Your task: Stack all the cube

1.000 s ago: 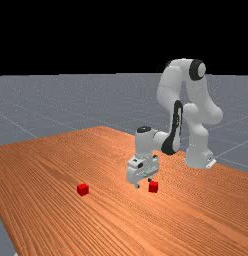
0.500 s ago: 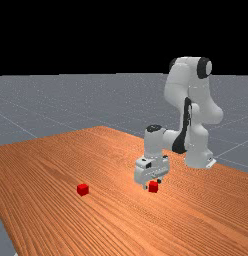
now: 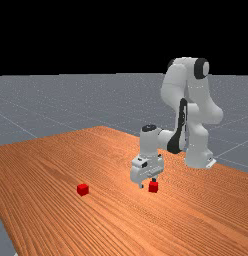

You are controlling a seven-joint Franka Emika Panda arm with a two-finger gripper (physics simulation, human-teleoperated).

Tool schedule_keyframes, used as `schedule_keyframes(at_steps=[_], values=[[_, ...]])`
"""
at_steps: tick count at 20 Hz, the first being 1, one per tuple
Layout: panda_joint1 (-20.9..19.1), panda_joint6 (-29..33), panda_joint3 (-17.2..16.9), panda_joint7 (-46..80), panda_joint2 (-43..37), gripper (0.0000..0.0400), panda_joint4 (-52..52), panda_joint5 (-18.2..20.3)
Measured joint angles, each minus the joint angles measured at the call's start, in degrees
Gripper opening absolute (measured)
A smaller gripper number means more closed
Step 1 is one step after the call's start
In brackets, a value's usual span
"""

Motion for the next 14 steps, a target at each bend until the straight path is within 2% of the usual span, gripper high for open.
schedule_keyframes(at_steps=[2,7,14], values=[[-0.85,0.35,0.55,-1.01,0.37,0.04,0.05,0.72],[1.86,0.16,0.45,3.63,0.59,0.04,0.46,0.92],[1.55,0.25,0.77,2.22,0.86,0.04,0.78,0.67]])
